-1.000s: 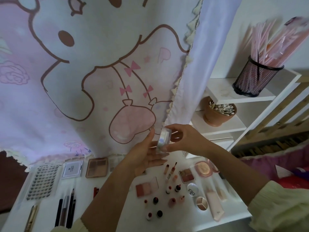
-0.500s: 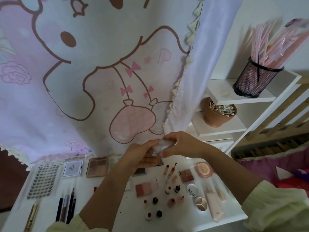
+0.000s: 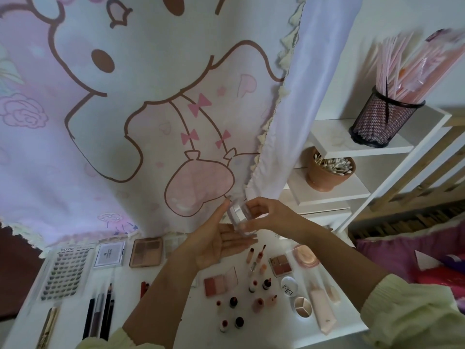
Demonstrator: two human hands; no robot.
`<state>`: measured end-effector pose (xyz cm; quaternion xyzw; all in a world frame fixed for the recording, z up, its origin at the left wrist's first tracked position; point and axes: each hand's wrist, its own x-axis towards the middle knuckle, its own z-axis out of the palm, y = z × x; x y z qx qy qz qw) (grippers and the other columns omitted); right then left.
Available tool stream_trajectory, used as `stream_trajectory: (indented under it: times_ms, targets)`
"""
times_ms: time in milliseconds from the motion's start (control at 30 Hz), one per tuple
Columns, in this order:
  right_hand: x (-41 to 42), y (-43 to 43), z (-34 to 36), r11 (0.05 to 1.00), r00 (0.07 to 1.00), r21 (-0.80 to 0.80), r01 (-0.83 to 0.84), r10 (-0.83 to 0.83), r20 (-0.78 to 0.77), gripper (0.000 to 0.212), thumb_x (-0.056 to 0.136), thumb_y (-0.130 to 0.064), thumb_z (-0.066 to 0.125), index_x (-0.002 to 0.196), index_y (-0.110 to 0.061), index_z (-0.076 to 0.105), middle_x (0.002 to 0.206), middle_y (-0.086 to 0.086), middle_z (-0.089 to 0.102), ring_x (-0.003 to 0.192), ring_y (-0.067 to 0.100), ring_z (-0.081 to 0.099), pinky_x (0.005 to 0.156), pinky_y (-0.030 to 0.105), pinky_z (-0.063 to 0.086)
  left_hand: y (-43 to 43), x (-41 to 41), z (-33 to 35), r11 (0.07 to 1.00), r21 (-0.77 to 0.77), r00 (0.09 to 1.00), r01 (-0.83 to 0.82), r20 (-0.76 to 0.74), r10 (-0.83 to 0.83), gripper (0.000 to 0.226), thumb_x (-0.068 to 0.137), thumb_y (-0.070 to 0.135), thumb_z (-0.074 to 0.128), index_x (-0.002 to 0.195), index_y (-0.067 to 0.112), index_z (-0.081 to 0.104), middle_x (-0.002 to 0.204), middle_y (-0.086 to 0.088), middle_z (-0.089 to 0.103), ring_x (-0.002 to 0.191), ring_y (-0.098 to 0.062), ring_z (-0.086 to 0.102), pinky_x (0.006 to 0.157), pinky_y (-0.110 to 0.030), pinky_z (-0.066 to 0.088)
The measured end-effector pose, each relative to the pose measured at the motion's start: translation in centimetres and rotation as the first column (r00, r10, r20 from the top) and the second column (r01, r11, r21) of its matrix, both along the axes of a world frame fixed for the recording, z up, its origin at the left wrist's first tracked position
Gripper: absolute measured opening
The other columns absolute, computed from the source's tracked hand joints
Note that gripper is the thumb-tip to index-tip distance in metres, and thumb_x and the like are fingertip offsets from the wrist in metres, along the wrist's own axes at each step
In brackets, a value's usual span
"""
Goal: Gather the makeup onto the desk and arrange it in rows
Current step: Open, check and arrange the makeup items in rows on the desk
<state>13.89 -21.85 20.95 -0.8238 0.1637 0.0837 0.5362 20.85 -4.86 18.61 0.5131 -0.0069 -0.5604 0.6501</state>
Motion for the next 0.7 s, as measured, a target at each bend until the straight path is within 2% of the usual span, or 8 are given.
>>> stream_trajectory:
  times_ms: [67, 167, 233, 333, 433, 533, 633, 700]
  targets:
    - [-0.1, 0.2, -0.1, 1.0, 1.0, 0.012, -0.019, 0.019, -0.012, 0.046, 0.075, -0.029, 0.081, 0.115, -0.02, 0.061, 0.109, -0.003, 0.068, 0.103, 0.011, 0.064, 0.083, 0.016, 0.049, -0.2, -0.2, 0.2, 0.997, -0.056, 0.997, -0.055, -0.055, 0.052, 0.072, 0.086, 0.06, 0.054, 0.12, -0.003, 0.062, 0.114, -0.023, 0.067, 0.107, -0.032, 0.066, 0.089, -0.034, 0.056]
    - [-0.1, 0.3, 0.0, 1.0, 0.999, -0.007, -0.03, 0.029, -0.031, 0.045, 0.075, -0.035, 0.08, 0.115, -0.021, 0.063, 0.107, -0.006, 0.069, 0.098, 0.004, 0.063, 0.078, 0.013, 0.047, -0.4, -0.5, 0.1, 0.993, -0.047, 0.992, -0.112, -0.063, 0.108, 0.066, 0.083, 0.054, 0.06, 0.117, -0.002, 0.064, 0.11, -0.024, 0.068, 0.102, -0.033, 0.068, 0.072, -0.032, 0.06]
    - [0.0, 0.2, 0.2, 0.998, 0.999, -0.05, -0.029, 0.028, -0.014, 0.042, 0.074, -0.039, 0.081, 0.107, -0.017, 0.068, 0.103, 0.004, 0.07, 0.089, 0.006, 0.062, 0.076, 0.012, 0.045, -0.4, -0.6, 0.0, 0.992, -0.025, 0.992, -0.126, -0.03, 0.125, 0.066, 0.079, 0.054, 0.063, 0.117, 0.0, 0.065, 0.108, -0.024, 0.069, 0.099, -0.032, 0.069, 0.066, -0.03, 0.059]
    - [-0.3, 0.1, 0.4, 0.994, 0.997, -0.089, -0.068, 0.072, 0.037, 0.048, 0.07, -0.039, 0.084, 0.103, -0.007, 0.07, 0.097, 0.017, 0.066, 0.081, 0.015, 0.053, 0.075, 0.023, 0.041, -0.5, -0.7, -0.3, 0.991, -0.02, 0.991, -0.132, 0.005, 0.133, 0.071, 0.072, 0.056, 0.065, 0.12, 0.004, 0.064, 0.108, -0.024, 0.069, 0.099, -0.033, 0.069, 0.067, -0.031, 0.059]
    - [-0.3, 0.1, 0.5, 0.98, 0.989, -0.166, -0.109, 0.124, 0.083, 0.042, 0.066, -0.025, 0.088, 0.101, -0.01, 0.069, 0.103, 0.008, 0.065, 0.094, 0.018, 0.056, 0.081, 0.024, 0.043, -0.6, -0.7, -0.6, 0.991, -0.012, 0.991, -0.134, 0.0, 0.134, 0.071, 0.073, 0.058, 0.062, 0.117, 0.003, 0.065, 0.105, -0.025, 0.069, 0.095, -0.034, 0.07, 0.065, -0.03, 0.059]
    - [-0.2, 0.0, 1.1, 0.963, 0.979, -0.206, -0.175, 0.193, 0.07, 0.043, 0.069, -0.021, 0.087, 0.106, -0.012, 0.066, 0.111, 0.004, 0.064, 0.101, 0.012, 0.055, 0.079, 0.013, 0.042, -0.7, -0.6, -0.8, 0.99, -0.019, 0.99, -0.142, -0.014, 0.142, 0.07, 0.075, 0.058, 0.06, 0.115, 0.0, 0.066, 0.104, -0.024, 0.07, 0.09, -0.033, 0.071, 0.062, -0.028, 0.058]
    - [0.2, 0.2, 1.4, 0.958, 0.991, -0.253, -0.135, 0.132, -0.029, 0.063, 0.074, -0.05, 0.077, 0.122, -0.012, 0.061, 0.119, 0.005, 0.065, 0.102, 0.014, 0.059, 0.084, 0.019, 0.046, -0.8, -0.7, -0.7, 0.989, -0.014, 0.989, -0.148, -0.008, 0.148, 0.07, 0.073, 0.058, 0.062, 0.114, 0.001, 0.065, 0.104, -0.025, 0.07, 0.092, -0.034, 0.071, 0.066, -0.03, 0.06]
    - [0.5, 0.2, 1.3, 0.946, 0.994, -0.305, -0.107, 0.096, -0.05, 0.073, 0.067, -0.07, 0.07, 0.108, -0.009, 0.067, 0.098, 0.012, 0.069, 0.083, 0.021, 0.061, 0.076, 0.029, 0.047, -0.9, -0.6, -0.6, 0.989, -0.017, 0.99, -0.144, 0.003, 0.144, 0.072, 0.068, 0.059, 0.064, 0.115, 0.004, 0.065, 0.105, -0.024, 0.07, 0.092, -0.033, 0.071, 0.065, -0.03, 0.06]
